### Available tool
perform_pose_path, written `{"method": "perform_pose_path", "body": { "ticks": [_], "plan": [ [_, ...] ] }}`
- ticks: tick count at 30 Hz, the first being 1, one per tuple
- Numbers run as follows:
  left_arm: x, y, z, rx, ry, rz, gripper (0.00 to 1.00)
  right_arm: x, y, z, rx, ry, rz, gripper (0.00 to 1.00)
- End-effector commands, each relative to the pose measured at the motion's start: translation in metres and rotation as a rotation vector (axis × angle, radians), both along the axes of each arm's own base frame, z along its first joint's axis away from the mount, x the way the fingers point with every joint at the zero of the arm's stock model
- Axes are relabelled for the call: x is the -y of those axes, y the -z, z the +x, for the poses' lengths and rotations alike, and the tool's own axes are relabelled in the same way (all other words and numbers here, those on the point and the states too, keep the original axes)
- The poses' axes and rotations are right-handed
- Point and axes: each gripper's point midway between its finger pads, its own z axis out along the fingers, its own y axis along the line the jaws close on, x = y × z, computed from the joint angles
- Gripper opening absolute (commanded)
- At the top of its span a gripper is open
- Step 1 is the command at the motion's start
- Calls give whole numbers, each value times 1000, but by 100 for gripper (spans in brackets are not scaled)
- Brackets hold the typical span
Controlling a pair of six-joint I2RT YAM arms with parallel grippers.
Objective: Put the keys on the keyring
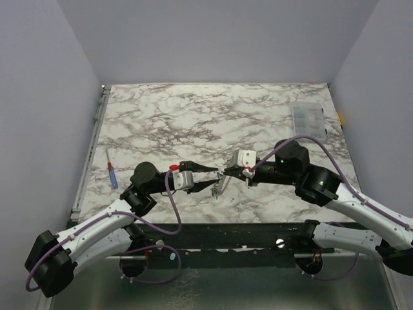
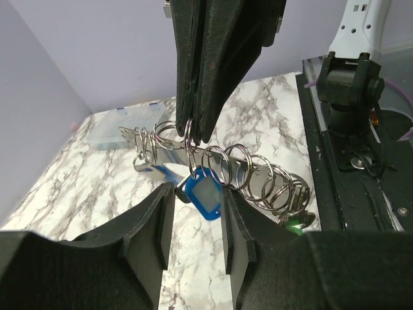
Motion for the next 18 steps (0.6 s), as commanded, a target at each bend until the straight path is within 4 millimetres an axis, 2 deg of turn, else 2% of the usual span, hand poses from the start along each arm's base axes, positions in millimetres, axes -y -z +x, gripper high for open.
{"method": "perform_pose_path", "body": {
  "ticks": [1,18],
  "plan": [
    [0,0,2,4,-2,8,39,-2,-7,-1,23,-9,35,1],
    [-3,-6,8,36,-48,-9,37,-9,5,-11,-33,-75,-4,1]
  ]
}}
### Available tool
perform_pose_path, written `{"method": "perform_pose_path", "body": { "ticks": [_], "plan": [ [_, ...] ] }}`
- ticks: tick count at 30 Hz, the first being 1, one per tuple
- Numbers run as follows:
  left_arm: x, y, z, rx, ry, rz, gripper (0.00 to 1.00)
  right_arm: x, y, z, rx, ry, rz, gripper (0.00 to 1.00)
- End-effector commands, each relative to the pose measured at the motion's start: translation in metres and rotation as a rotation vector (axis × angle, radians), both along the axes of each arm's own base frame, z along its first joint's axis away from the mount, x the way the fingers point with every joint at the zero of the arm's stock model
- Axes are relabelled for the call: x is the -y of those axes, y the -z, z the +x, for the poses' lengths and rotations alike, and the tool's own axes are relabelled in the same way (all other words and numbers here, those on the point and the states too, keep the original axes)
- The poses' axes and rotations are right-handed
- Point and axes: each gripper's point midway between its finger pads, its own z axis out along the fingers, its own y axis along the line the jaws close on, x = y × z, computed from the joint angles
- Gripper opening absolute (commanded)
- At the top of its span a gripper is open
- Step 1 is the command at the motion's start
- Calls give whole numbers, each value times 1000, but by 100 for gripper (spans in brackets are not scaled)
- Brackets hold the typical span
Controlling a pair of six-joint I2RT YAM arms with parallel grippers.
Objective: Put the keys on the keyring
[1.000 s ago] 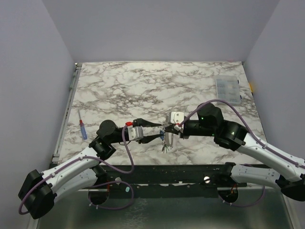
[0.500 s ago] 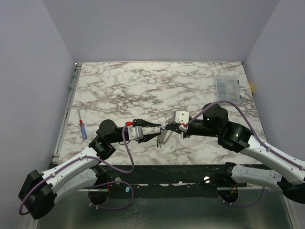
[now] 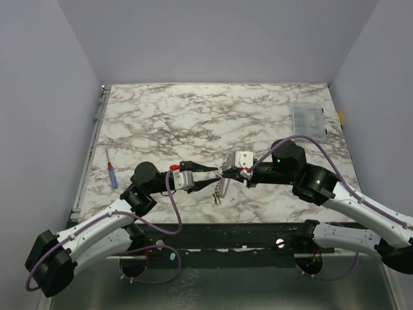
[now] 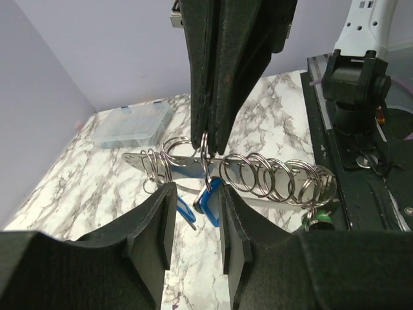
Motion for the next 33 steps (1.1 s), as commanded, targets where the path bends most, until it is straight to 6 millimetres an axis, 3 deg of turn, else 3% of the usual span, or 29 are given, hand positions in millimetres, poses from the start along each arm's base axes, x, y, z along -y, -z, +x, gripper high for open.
{"method": "perform_pose_path", "body": {
  "ticks": [1,5,13,33],
  "plan": [
    [-5,-9,6,39,-46,-18,37,-6,0,-7,-17,-47,5,0],
    [-5,-9,6,42,-46,-18,33,-6,0,-7,-17,-47,5,1],
    [-3,-5,5,39,-33,-8,0,-7,-2,-7,-11,-49,18,1],
    [-1,-10,-6,42,30,-13,0,-2,-25,-5,38,18,248,1]
  ]
}}
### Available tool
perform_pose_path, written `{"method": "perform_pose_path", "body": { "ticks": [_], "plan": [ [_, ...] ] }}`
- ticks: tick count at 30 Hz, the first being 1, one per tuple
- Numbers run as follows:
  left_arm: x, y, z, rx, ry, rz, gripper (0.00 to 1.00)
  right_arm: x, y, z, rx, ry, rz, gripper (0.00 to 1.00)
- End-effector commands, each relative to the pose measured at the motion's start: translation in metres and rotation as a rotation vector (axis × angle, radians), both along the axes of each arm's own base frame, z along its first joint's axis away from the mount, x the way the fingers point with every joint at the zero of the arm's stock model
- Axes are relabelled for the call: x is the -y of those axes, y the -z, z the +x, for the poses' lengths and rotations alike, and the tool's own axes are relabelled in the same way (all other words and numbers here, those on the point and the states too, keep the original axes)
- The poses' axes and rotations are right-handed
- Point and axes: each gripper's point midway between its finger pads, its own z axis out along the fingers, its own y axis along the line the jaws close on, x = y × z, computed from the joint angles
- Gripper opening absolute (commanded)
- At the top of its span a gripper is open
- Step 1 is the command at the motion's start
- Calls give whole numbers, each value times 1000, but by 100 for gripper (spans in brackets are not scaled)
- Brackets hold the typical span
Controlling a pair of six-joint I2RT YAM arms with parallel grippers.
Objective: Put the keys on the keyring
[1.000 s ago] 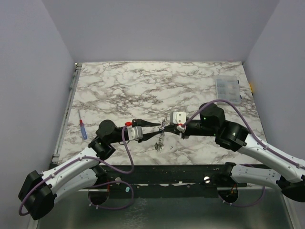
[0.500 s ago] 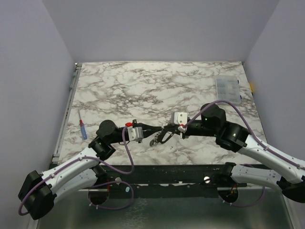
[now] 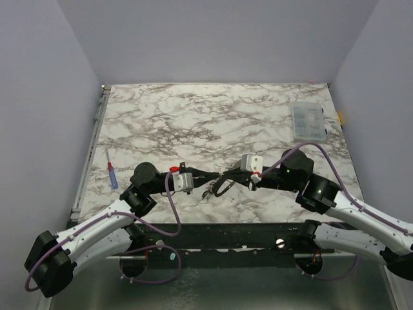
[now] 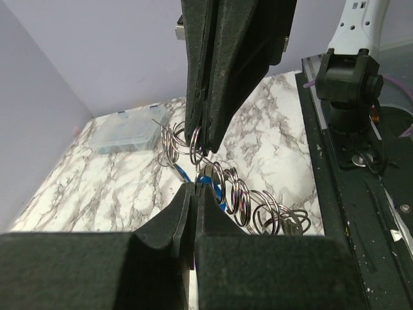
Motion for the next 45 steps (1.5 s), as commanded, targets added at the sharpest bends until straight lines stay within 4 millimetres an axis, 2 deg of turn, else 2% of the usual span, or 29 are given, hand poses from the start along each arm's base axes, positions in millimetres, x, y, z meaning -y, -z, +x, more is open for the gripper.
{"method": "perform_pose_path", "body": {
  "ticks": [1,4,10,22,26,31,33,40,45],
  "plan": [
    [0,-8,-5,22,30,-14,0,-2,-23,1,27,16,111,1],
    [1,-8,-8,16,48,-12,0,-5,-29,-1,36,2,168,1],
    [2,-9,-9,8,60,-15,0,-11,-26,-4,11,-18,249,1],
    [-1,-18,-11,8,51,-54,0,-13,-13,-2,-20,-3,392,1],
    [-1,-18,-12,7,53,-59,0,-8,-24,-1,1,12,465,1],
    [-2,-20,-12,11,49,-63,31,-7,-33,-8,7,-21,498,1],
    [-4,-23,-11,21,34,-73,37,-9,-29,-11,-1,-39,477,1],
    [-12,-31,-8,75,-17,-102,37,-8,-16,-19,-16,-71,361,1],
    [-11,-31,-19,111,43,-92,32,-7,-13,-26,-32,-104,267,1]
  ]
}}
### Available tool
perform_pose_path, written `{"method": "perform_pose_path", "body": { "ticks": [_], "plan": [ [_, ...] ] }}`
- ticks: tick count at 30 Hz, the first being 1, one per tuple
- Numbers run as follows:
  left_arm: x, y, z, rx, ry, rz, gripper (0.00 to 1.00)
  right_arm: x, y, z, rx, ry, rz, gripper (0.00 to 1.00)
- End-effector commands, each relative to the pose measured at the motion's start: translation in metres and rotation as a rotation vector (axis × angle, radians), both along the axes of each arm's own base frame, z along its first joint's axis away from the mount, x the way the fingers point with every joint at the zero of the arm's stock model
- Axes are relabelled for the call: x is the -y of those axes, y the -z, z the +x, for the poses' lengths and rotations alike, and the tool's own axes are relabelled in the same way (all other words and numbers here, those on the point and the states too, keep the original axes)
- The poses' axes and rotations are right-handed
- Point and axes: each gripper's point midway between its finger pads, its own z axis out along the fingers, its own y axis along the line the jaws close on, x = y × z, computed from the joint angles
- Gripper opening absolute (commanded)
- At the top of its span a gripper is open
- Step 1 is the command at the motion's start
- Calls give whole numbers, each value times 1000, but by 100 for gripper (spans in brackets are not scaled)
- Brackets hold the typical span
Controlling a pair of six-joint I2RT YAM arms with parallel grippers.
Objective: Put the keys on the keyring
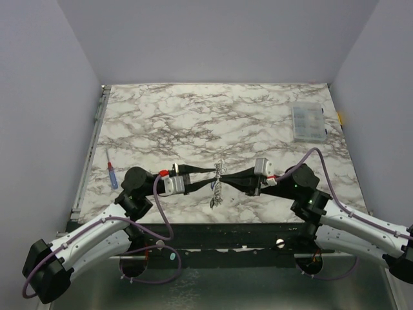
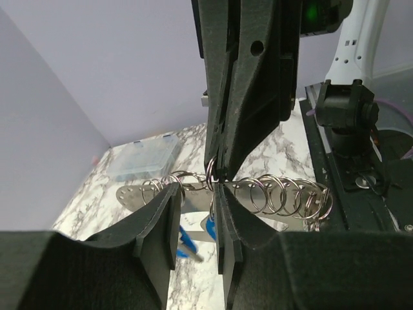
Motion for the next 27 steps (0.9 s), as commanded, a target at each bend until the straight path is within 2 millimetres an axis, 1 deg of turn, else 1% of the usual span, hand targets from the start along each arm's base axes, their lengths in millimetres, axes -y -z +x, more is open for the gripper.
{"method": "perform_pose_path", "body": {
  "ticks": [1,7,10,11,13,17,22,27],
  "plan": [
    [0,0,-9,52,41,0,30,2,-8,-13,21,-60,-72,1],
    [3,3,-19,56,104,17,29,5,-13,-11,29,-44,-102,1],
    [1,3,-12,51,62,9,30,6,-16,-10,36,-34,-114,0],
    [0,3,-10,49,48,6,31,7,-17,-10,38,-33,-115,0],
    [0,4,-7,44,32,4,38,8,-21,-10,43,-28,-112,1],
    [3,8,-7,25,46,18,44,11,-31,-11,64,-25,-93,1],
    [8,13,-5,-5,64,36,44,12,-38,-15,83,-41,-86,1],
    [13,16,-6,-22,90,49,40,12,-33,-15,105,-44,-101,1]
  ]
}}
